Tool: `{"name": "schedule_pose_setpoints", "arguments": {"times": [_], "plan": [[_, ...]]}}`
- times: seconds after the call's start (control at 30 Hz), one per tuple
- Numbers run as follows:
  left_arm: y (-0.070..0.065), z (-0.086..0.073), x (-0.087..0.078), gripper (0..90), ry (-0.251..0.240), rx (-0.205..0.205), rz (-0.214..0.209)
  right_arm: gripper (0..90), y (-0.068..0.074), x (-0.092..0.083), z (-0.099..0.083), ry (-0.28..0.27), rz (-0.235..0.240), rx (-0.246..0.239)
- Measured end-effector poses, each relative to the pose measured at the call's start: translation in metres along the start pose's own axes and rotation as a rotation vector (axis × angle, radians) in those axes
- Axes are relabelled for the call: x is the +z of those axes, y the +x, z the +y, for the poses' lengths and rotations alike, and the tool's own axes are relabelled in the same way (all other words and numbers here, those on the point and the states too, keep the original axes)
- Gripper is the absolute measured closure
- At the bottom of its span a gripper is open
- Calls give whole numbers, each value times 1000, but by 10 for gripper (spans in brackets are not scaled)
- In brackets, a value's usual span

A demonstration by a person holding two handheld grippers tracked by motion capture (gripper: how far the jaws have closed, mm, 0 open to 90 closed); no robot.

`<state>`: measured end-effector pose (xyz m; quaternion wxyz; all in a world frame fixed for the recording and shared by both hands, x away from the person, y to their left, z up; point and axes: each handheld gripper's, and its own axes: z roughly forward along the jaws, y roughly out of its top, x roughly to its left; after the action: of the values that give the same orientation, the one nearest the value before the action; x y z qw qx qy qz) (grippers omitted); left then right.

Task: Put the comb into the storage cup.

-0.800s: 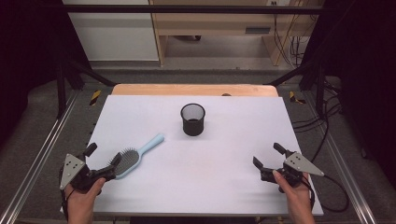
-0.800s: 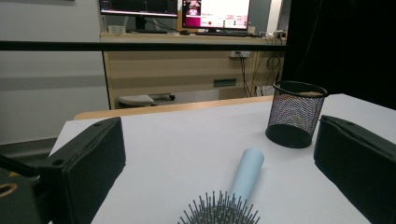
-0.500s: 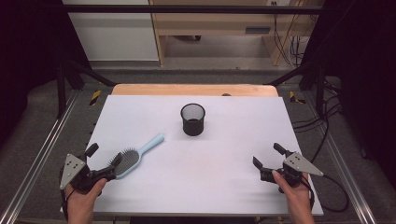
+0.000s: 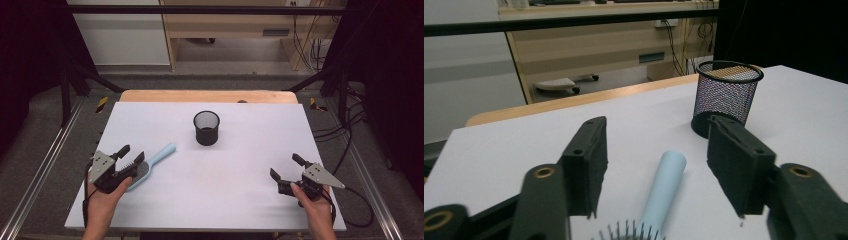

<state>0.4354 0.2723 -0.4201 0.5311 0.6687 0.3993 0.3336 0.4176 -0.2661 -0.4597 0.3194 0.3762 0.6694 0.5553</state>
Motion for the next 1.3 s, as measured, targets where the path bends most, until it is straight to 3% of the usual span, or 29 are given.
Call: {"name": "schedule_pose_setpoints", "arguments": {"times": [0.2, 0.37, 0.5, 0.87, 1.3], "plan": [[-5, 10, 38, 550, 48, 15, 13, 56, 1, -1, 1, -6, 5, 0], [-8, 13, 59, 604, 77, 36, 18, 57, 2, 0, 1, -3, 7, -5], [-9, 14, 70, 705, 105, 39, 5, 58, 3, 0, 1, 0, 5, -10], [-16, 19, 91, 881, 158, 61, -12, 61, 3, 0, 1, 3, 5, -15], [-17, 22, 102, 899, 184, 82, 6, 64, 3, 0, 2, 1, 9, -17]]}}
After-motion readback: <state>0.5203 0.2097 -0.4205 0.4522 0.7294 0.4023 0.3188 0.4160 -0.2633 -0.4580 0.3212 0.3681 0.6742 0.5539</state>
